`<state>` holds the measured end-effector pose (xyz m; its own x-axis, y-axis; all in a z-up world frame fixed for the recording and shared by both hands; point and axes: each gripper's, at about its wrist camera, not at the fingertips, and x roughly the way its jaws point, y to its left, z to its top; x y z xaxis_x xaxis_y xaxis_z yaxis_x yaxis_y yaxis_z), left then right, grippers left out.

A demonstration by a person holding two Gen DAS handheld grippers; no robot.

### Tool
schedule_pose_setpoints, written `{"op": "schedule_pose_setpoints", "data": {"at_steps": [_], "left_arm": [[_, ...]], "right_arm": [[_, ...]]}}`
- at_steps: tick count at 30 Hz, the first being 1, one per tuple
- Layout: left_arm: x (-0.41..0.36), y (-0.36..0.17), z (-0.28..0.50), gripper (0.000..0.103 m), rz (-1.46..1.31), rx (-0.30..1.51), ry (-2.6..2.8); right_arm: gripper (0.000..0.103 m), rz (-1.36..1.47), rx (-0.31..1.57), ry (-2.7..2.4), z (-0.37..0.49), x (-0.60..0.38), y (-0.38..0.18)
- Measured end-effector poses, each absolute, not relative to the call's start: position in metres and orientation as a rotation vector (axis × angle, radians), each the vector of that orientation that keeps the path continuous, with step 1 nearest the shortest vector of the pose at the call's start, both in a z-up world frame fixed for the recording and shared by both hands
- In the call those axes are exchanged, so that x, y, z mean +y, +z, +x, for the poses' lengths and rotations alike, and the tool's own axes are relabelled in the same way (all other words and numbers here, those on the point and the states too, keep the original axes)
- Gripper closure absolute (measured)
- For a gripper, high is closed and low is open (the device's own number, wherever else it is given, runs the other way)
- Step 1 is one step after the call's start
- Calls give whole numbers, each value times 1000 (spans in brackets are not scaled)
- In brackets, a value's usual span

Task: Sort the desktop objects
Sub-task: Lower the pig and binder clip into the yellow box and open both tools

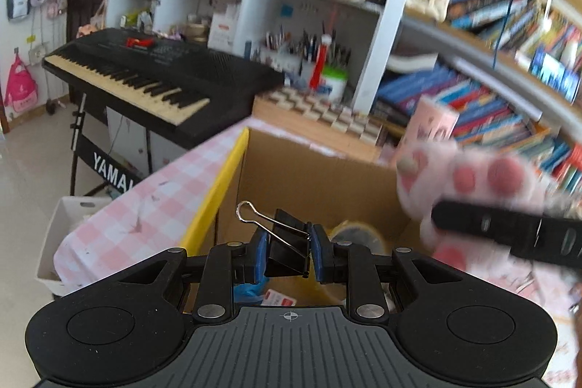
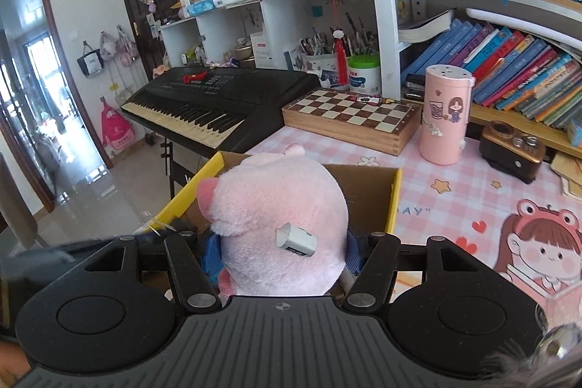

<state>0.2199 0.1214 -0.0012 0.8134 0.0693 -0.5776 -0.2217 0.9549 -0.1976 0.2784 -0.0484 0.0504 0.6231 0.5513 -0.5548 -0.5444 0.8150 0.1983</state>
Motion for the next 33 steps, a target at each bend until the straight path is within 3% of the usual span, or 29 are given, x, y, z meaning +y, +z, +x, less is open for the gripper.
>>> {"op": "schedule_pose_setpoints", "data": {"at_steps": [11,25,33], "left_arm": [[116,-32,254,80,-184,778,165],[118,-37,260,79,-183,810,188],[116,-34,257,70,-182,808,195]], "right_arm": [[43,-32,748,729,333,-14,33],[43,-130,886,821,379,40,6],[43,-157,983,858,392,65,-11]]}}
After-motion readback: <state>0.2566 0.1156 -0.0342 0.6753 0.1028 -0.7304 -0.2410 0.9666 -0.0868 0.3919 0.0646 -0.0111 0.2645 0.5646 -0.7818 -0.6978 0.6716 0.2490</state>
